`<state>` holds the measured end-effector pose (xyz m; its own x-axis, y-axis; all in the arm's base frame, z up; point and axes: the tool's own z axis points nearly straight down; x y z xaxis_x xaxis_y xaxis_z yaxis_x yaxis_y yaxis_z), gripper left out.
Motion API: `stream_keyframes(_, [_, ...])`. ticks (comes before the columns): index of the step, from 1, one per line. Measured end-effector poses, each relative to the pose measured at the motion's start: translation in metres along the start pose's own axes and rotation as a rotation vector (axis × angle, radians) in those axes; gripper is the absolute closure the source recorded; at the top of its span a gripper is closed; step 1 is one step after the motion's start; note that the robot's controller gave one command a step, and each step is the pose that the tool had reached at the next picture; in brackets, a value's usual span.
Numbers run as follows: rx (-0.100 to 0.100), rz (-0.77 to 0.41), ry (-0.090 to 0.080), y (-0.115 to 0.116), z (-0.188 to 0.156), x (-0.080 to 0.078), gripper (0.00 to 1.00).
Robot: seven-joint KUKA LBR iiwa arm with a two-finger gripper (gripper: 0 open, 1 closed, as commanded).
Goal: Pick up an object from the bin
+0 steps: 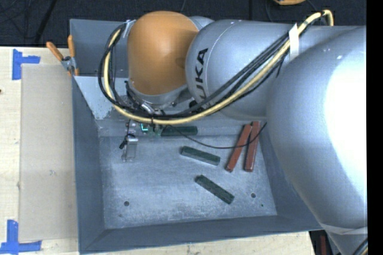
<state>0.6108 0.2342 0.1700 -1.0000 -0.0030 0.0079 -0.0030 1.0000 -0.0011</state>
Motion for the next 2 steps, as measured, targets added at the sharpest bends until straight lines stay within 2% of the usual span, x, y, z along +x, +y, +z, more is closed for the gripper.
stream_keyframes(1, [0.001,-0.098,-0.012,-0.072,-0.060,0.019,0.00])
stream_keyframes(2, [0.000,-0.100,-0.002,-0.148,0.104,0.014,0.00])
